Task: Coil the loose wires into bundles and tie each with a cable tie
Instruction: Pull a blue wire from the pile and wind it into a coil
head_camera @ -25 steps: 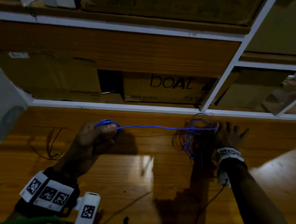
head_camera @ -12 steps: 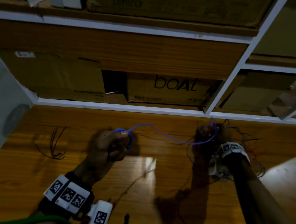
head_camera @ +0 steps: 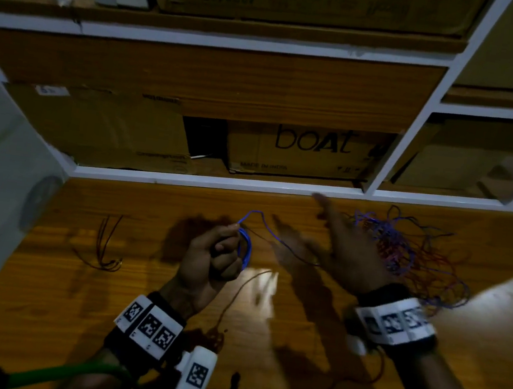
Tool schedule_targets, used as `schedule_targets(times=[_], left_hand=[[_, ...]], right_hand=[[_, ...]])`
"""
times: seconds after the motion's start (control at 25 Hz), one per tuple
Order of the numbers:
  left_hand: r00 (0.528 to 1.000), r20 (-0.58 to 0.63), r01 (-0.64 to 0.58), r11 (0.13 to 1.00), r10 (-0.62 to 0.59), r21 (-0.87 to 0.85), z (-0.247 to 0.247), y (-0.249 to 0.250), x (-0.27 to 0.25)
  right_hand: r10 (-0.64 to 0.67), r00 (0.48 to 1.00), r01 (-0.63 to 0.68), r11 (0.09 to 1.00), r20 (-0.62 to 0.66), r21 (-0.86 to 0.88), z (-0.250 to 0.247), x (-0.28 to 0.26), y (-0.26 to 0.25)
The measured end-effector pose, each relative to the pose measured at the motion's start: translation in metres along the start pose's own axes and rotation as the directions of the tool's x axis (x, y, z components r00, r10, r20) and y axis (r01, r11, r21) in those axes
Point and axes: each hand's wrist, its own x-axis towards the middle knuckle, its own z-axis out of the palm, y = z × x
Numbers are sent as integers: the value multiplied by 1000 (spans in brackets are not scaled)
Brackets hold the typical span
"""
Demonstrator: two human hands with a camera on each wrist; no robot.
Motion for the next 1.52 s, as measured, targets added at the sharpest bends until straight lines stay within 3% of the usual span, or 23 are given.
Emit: schedule_targets(times=[0.12,0.28,0.44,0.6,0.76,0.88,1.04,1.12,1.24,1.36,1.52], left_hand=[[999,24,32,999,-32,8,10,-3,2],[996,50,70,996,-73,51,14,-8,1],[991,80,95,990,-104,105,13,-7,-5],[990,38,134,989,-132,-57,1,-7,-3],[1000,3,-16,992,16,-128,-11,0,4],[986,-73,-159,980,150,-123,-16,13,7],[969,-66,-243,966,238,-92,-24,22,13],[964,-78,-257,966,254,-23,-29,20,15],[947,-124,-263,938,296,227,-34,8,17],[945,-177,-179,888,275,423,-37,-5,17],[977,-115,-45,692,182,720,-30,-13,13]], right_hand=[[-239,968,226,964,83,144,38,12,-36],[-87,996,85,994,33,72,77,24,-43],[-127,991,128,991,-32,47,84,33,-32],[-43,998,45,997,-39,66,101,29,-16],[-51,999,52,997,-6,50,119,11,-11],[-128,986,120,989,103,85,129,-10,-15],[-167,974,155,984,156,88,126,-32,-21],[-203,966,190,977,162,93,116,-39,-26],[-278,950,276,960,141,38,97,-43,-37],[-325,944,329,938,52,-111,77,-41,-47],[-411,911,389,875,-19,-289,58,-29,-48]])
